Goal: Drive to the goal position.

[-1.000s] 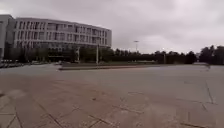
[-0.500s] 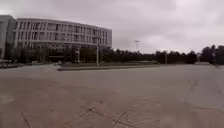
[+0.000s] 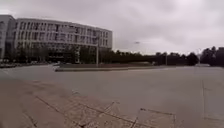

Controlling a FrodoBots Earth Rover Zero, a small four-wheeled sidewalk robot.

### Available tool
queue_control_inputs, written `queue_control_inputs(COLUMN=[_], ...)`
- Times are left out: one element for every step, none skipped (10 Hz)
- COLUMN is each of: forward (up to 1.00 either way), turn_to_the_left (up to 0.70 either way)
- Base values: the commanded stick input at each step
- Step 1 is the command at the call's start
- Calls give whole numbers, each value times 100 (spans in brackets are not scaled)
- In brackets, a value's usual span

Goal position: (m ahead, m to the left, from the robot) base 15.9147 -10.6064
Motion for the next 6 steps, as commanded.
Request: queue_control_inputs(forward=[70,70,70,70,70,70], turn_to_the_left=[0,0,0,0,0,0])
